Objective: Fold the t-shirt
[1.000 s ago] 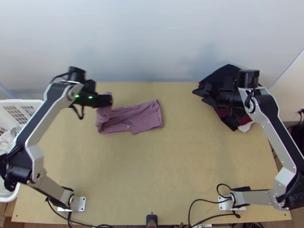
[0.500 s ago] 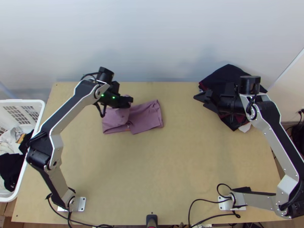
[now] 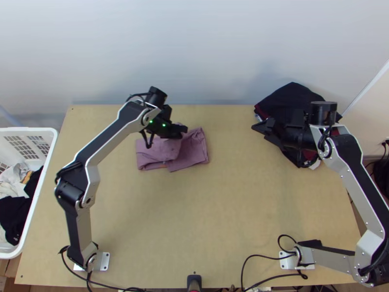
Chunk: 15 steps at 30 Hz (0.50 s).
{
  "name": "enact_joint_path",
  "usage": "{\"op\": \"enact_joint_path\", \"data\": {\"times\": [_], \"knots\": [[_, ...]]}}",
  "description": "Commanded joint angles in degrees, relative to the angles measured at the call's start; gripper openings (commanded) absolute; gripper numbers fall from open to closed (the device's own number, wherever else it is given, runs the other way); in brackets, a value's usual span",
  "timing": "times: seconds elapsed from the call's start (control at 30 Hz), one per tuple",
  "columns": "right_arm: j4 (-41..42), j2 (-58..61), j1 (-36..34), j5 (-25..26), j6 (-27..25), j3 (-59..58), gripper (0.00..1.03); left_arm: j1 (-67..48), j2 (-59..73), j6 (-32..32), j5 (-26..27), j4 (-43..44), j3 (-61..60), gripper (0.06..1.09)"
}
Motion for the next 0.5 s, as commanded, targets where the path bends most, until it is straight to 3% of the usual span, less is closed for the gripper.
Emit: {"op": "enact_joint_path", "data": {"times": [0.0,0.2,0.23,0.27,0.3,0.33,0.47], "knots": [[0.1,-1.9,-1.0,0.4,-0.4,-1.4,0.99,-1.3,2.9,-1.2,-0.2,-0.4,3.4,0.1],[0.0,-2.9,-1.2,1.5,-0.4,-2.3,0.99,-2.1,6.9,-1.2,-0.9,-1.2,7.0,0.1],[0.0,-3.1,-1.1,1.8,-0.5,-2.6,0.99,-2.2,7.4,-1.2,-0.9,-1.2,7.7,0.23],[0.0,-3.4,-1.2,1.8,-0.5,-2.8,0.99,-2.4,8.0,-1.1,-0.9,-1.2,8.4,0.54],[-0.1,-3.7,-1.2,1.8,-0.5,-3.1,0.99,-2.7,8.4,-0.8,-0.9,-1.2,9.2,0.92],[-0.1,-3.8,-1.3,1.9,-0.5,-3.4,0.99,-2.9,9.0,-0.2,-0.9,-1.2,10.3,1.05],[-0.1,-4.2,-1.1,2.6,-1.0,-5.2,0.99,-3.8,9.5,0.5,-0.7,-1.0,13.9,1.05]]}}
